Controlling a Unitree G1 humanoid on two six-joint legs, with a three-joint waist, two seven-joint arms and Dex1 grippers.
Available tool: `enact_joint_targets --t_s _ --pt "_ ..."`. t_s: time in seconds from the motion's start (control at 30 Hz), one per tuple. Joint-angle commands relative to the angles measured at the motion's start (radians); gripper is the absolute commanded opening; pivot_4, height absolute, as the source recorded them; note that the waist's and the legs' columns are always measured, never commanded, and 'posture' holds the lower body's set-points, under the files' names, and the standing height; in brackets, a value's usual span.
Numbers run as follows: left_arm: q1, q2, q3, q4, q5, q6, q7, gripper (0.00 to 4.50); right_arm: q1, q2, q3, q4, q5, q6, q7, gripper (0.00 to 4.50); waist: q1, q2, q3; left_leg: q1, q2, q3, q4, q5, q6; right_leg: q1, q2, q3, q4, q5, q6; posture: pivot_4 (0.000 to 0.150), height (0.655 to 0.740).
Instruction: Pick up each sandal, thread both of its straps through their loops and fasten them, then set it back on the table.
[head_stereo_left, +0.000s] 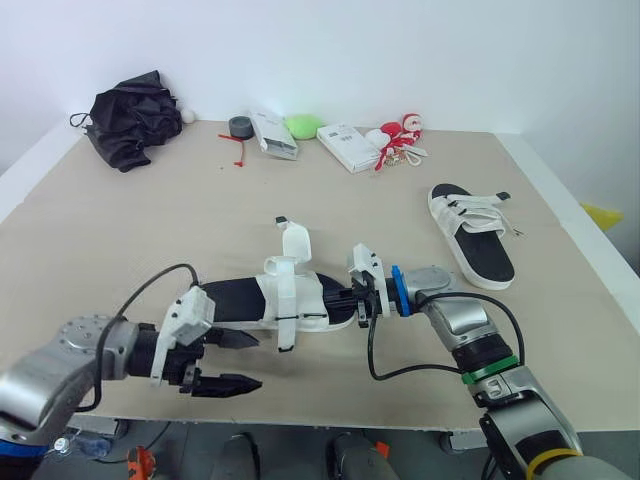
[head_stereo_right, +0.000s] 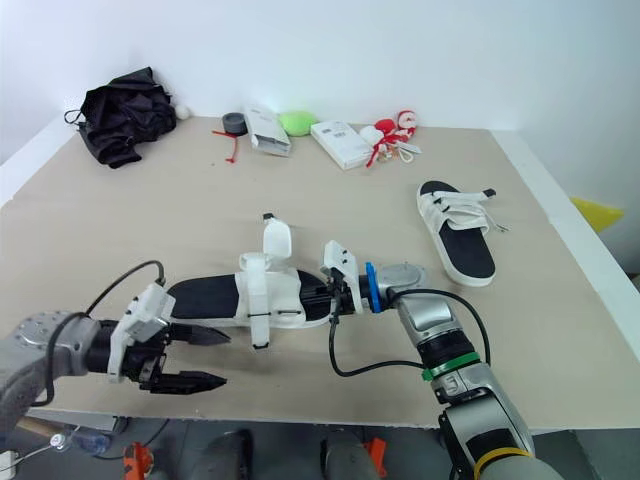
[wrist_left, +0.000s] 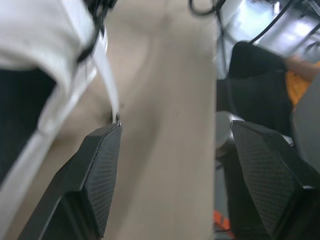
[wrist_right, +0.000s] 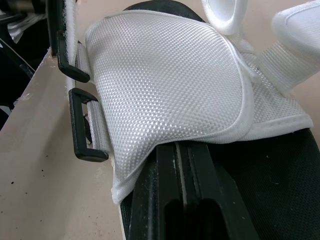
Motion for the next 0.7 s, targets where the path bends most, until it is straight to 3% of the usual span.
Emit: enact_joint_targets --t_s 0.03,0.63,0.7 --pt "-0.010 -0.054 -0.025 0.020 0.053 -0.060 0.061 3.57 0.054 -0.013 0.071 0.054 -0.070 0.043 -0.017 0.00 0.001 0.000 0.000 0.000 0.000 0.000 0.000 0.000 0.000 0.000 0.000 0.000 0.000 0.000 0.000 0.150 0.7380" --pt "-0.119 -0.218 -0.165 0.104 0.110 -0.033 0.126 3.57 0.064 -0.019 0.067 0.035 -0.069 0.052 -0.029 0.00 0.004 0.000 -0.001 0.000 0.000 0.001 0.001 -0.001 0.002 0.001 0.002 0.000 0.000 0.000 0.001 0.150 0.7380" --pt "-0.130 -0.230 -0.169 0.112 0.108 -0.025 0.134 3.05 0.067 -0.021 0.066 0.031 -0.068 0.054 -0.030 0.00 0.004 0.000 -0.001 0.000 0.000 0.001 0.001 -0.001 0.002 0.001 0.002 0.000 0.000 0.000 0.001 0.150 0.7380"
